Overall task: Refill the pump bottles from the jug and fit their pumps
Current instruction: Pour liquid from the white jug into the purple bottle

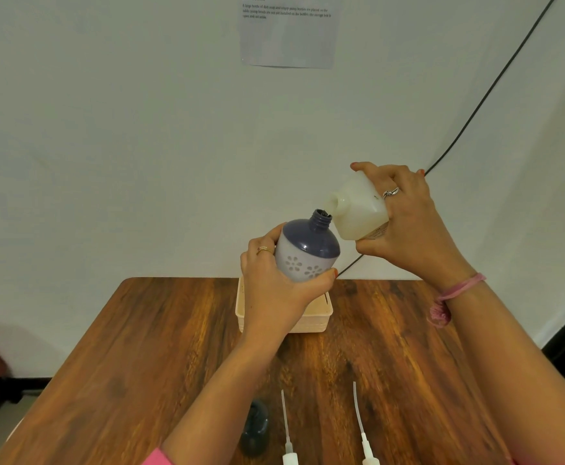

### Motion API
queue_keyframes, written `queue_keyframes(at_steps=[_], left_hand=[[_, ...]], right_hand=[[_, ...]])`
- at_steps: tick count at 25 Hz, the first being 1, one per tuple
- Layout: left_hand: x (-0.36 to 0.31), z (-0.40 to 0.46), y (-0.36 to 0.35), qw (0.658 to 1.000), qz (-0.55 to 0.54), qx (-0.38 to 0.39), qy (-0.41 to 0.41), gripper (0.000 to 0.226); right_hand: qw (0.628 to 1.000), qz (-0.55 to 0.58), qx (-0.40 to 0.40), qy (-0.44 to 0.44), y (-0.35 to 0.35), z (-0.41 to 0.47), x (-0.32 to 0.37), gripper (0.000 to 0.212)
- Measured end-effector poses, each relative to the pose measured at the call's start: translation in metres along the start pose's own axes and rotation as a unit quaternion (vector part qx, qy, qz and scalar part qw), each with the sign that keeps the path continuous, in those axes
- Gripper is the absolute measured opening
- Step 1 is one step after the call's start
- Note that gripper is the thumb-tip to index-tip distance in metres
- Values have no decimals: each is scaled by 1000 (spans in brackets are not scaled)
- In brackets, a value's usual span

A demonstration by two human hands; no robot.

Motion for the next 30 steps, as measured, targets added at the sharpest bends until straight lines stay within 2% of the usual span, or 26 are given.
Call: queue_keyframes(at_steps=[30], left_hand=[[8,6,6,1000,2,5,0,84]], right_hand=[[998,-52,10,19,-4,8,9,103]])
Point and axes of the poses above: each hand's wrist, its own z-axis towards the middle knuckle, its own y-axis out of the back of the hand, x = y × z, the point moved 1 cm from there along z, towards the middle knuckle, and after that the axes turned 10 degrees about z, right-handed, at the moved point
